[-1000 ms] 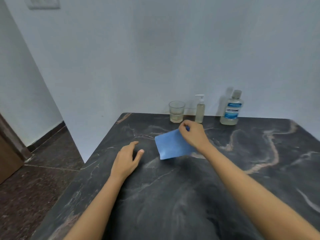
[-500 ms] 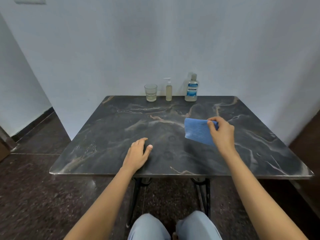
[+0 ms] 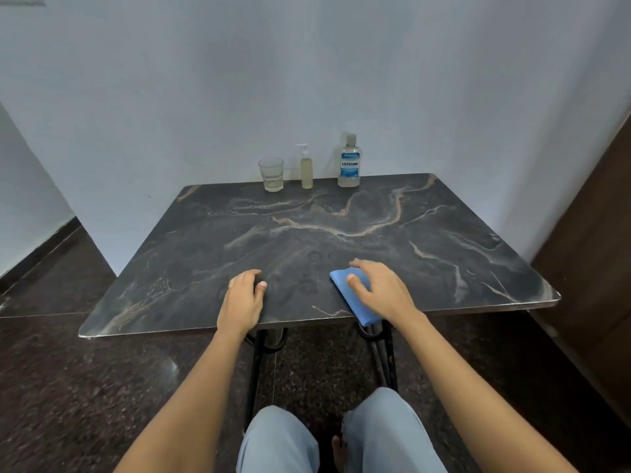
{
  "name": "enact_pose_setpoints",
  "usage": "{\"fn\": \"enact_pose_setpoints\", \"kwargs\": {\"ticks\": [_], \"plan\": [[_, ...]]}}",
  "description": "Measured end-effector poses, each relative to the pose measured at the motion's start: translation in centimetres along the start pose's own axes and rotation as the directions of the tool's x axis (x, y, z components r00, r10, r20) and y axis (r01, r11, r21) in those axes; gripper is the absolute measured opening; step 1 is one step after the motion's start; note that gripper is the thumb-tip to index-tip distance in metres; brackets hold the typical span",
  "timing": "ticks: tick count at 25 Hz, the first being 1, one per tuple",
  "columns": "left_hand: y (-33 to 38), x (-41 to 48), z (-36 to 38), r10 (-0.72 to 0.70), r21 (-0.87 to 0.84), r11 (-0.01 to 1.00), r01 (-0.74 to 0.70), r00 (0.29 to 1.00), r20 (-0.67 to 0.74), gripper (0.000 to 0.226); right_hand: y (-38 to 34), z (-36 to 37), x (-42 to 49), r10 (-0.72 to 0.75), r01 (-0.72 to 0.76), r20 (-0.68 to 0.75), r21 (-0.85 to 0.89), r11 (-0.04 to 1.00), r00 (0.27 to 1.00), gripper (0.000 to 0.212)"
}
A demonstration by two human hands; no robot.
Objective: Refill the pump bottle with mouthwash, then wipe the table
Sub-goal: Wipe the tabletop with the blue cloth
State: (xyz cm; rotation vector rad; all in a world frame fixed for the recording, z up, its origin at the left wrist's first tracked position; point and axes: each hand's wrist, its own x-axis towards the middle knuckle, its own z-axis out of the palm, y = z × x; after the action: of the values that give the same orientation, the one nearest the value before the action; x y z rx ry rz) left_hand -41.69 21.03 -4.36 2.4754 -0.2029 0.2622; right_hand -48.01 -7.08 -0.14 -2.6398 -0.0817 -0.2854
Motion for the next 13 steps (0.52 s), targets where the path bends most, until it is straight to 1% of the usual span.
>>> {"fn": "enact_pose_setpoints", "kwargs": {"ticks": [2, 3, 5, 7, 10, 11, 13], "plan": [[0.1, 0.0, 0.2, -0.005, 0.029, 1.000, 0.005, 1.000, -0.007, 0.036, -0.2, 1.6, 1.3, -0.040, 0.080, 0.194, -0.201, 0.976, 0.980, 0.055], [0.1, 0.1, 0.3, -0.006, 0.038, 0.999, 0.007, 1.000, -0.009, 0.036, -0.3, 2.6, 1.5, -0.024, 0.089, 0.255, -0.248, 0.965, 0.967, 0.056], [-0.2, 0.3, 0.4, 0.006, 0.055, 0.998, -0.006, 1.000, -0.005, 0.036, -0.3, 3.8, 1.4, -0.003, 0.080, 0.272, -0.275, 0.958, 0.962, 0.056], [-0.3, 0.5, 0.4, 0.003, 0.074, 0.997, -0.004, 1.000, 0.015, 0.038, 0.0, 3.6, 1.0, -0.036, 0.109, 0.275, -0.258, 0.960, 0.961, 0.055], [0.0, 0.4, 0.6, 0.009, 0.100, 0.995, -0.013, 0.999, 0.046, 0.043, 1.6, 2.1, 0.7, -0.082, 0.175, 0.345, -0.249, 0.953, 0.935, 0.054], [0.0, 0.4, 0.6, 0.016, 0.104, 0.994, -0.021, 0.999, 0.048, 0.044, 2.3, 1.6, 0.9, -0.081, 0.181, 0.367, -0.247, 0.952, 0.927, 0.054], [0.1, 0.5, 0.6, 0.013, 0.106, 0.994, -0.018, 0.999, 0.046, 0.044, 3.1, 1.1, 2.0, -0.025, 0.133, 0.382, -0.261, 0.956, 0.924, 0.054]]}}
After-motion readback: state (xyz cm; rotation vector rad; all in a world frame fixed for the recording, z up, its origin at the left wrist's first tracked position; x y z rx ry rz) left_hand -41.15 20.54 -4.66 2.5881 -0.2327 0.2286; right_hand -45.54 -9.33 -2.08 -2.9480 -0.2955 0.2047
